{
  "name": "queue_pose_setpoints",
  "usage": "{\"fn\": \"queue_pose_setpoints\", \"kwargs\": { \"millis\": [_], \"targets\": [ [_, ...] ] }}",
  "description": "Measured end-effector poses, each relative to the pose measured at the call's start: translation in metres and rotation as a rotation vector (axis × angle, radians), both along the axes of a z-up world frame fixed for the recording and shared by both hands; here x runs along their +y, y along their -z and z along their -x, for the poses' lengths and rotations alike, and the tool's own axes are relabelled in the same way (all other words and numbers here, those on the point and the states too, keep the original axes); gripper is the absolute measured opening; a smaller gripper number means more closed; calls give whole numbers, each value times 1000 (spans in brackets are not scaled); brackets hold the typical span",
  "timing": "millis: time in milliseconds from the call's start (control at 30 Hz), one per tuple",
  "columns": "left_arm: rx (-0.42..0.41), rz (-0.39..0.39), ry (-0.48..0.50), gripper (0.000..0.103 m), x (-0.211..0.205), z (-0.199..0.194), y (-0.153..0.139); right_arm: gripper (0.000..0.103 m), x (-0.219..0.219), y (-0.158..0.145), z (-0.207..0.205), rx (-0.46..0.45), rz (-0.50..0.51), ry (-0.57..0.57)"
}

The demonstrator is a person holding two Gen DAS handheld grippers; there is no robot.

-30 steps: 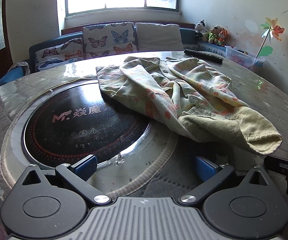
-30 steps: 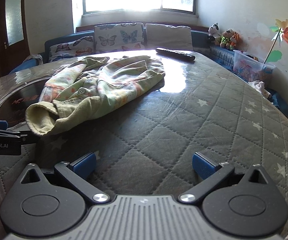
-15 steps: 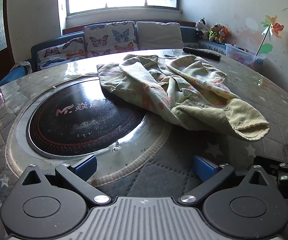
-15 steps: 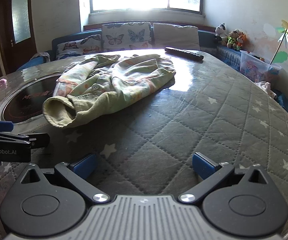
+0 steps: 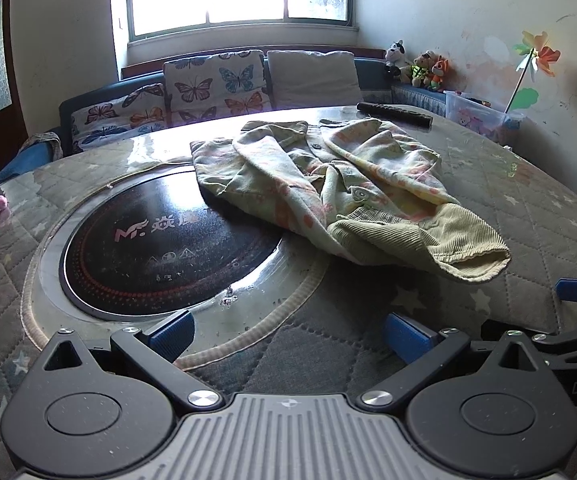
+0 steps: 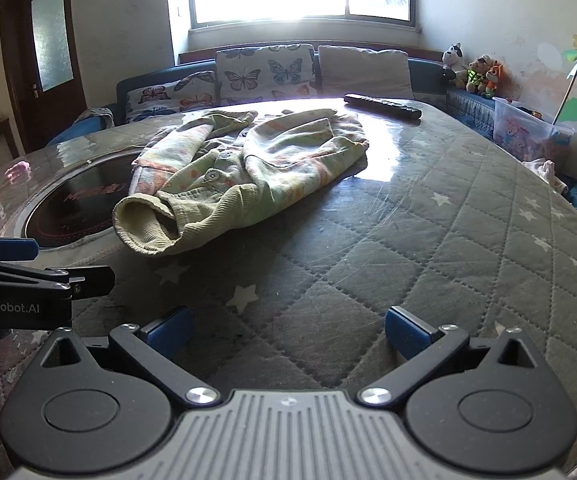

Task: Fold clothes
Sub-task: 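Move both grippers toward the crumpled green floral shirt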

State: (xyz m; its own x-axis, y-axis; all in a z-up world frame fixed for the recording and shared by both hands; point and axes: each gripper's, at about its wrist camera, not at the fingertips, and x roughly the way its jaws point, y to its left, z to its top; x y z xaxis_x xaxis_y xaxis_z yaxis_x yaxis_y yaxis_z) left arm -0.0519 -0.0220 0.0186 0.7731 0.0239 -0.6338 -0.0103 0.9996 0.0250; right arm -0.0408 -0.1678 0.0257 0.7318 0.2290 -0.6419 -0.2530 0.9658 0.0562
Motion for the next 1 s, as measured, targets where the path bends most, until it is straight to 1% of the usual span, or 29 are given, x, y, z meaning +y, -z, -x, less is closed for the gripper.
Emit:
{"fn": "queue_pose_setpoints", "kwargs": {
  "millis": [1000],
  "targets": [
    [-30, -13, -3, 103, -5, 14, -12, 103, -3, -15, 14, -39, -28, -10]
  ]
}}
